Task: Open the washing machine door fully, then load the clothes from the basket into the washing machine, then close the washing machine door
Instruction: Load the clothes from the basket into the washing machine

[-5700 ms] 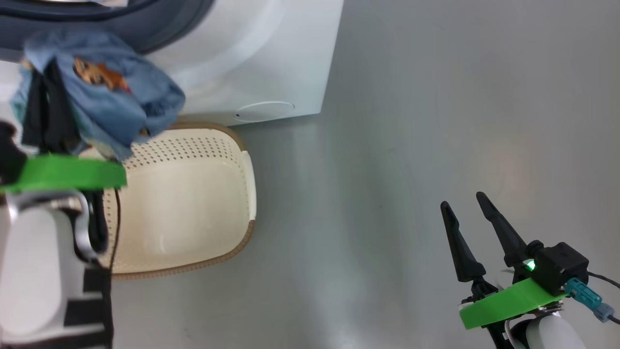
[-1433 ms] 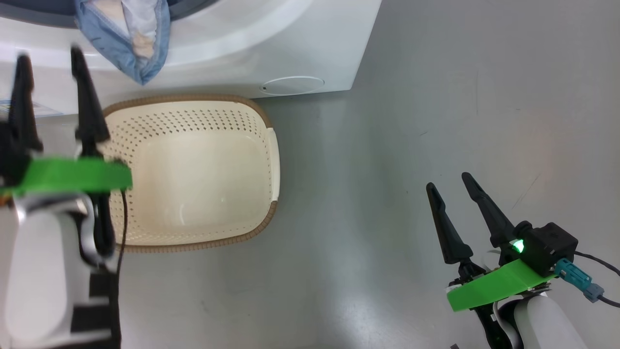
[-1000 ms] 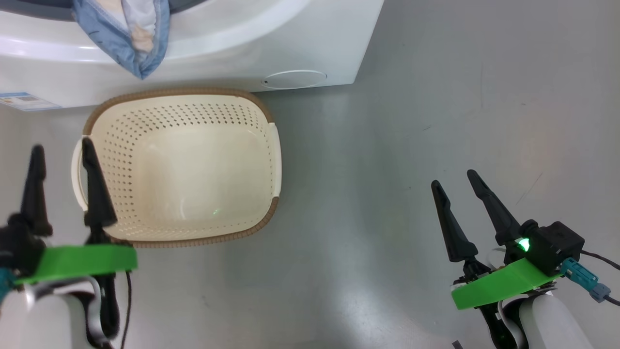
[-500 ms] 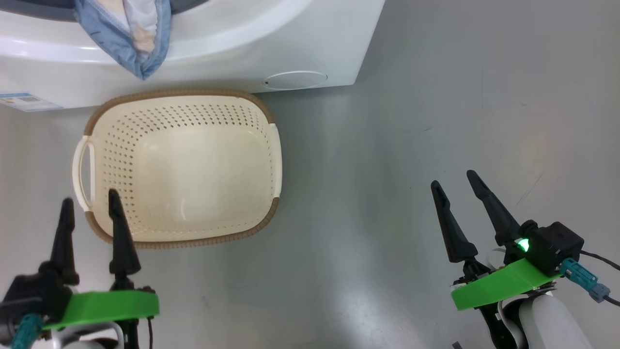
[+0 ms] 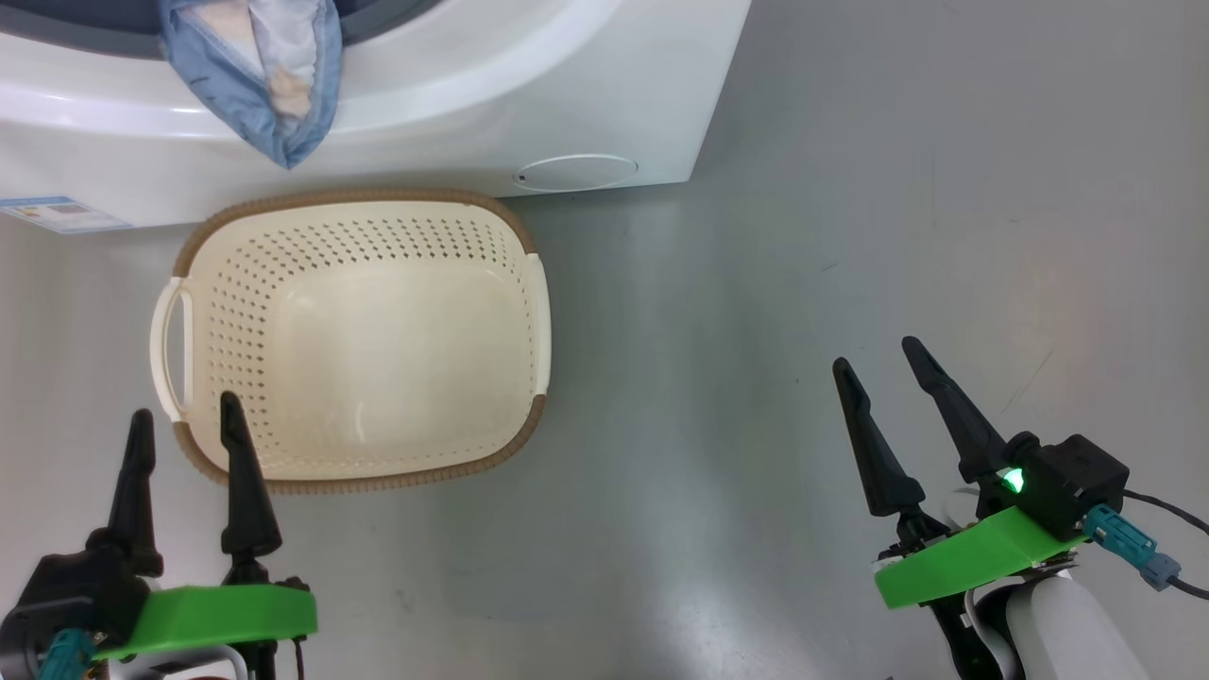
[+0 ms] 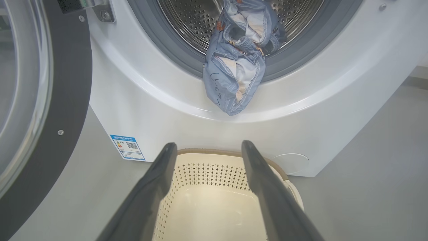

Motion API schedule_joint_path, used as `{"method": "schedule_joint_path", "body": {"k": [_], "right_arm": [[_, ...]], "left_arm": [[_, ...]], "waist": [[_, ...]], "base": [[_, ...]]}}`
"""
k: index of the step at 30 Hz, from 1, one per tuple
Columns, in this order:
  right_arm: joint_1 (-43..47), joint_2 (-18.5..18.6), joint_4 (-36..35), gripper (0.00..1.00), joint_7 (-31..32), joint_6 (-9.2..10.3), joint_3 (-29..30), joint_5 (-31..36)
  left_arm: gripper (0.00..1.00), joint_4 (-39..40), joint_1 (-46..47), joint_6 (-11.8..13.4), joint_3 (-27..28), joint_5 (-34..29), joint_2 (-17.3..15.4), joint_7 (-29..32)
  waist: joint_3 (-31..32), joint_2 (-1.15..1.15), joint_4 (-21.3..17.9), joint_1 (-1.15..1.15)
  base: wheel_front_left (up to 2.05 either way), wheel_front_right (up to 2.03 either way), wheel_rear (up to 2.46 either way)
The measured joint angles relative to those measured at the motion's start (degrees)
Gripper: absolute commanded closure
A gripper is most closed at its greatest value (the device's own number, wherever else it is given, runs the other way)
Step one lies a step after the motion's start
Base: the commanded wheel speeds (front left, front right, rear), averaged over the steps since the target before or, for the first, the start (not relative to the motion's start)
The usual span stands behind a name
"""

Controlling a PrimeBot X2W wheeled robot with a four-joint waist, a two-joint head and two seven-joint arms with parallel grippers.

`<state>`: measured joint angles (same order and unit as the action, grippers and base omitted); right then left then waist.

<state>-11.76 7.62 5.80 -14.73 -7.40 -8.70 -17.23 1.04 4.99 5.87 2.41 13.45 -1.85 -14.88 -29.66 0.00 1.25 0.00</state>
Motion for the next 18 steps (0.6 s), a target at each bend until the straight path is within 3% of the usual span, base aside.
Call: {"method": "schedule_joint_path", "body": {"k": [11, 18], "right_arm": [[0.0, 0.1, 0.4, 0.00, 0.0, 0.00, -0.4, 0.0], [-0.5, 0.1, 0.6, 0.00, 0.0, 0.00, -1.4, 0.0]], "left_arm": [[0.00, -2.1, 4.4, -1.6, -0.1, -0.1, 0.0, 0.0], [0.00, -9.2, 15.8, -3.2, 0.2, -1.7, -2.1, 0.5]], "waist": [[-0.4, 0.00, -0.1, 0.00], [-0.8, 0.00, -1.1, 0.00]], "base": [[0.00, 0.00, 0.00], [0.00, 0.00, 0.00]]}}
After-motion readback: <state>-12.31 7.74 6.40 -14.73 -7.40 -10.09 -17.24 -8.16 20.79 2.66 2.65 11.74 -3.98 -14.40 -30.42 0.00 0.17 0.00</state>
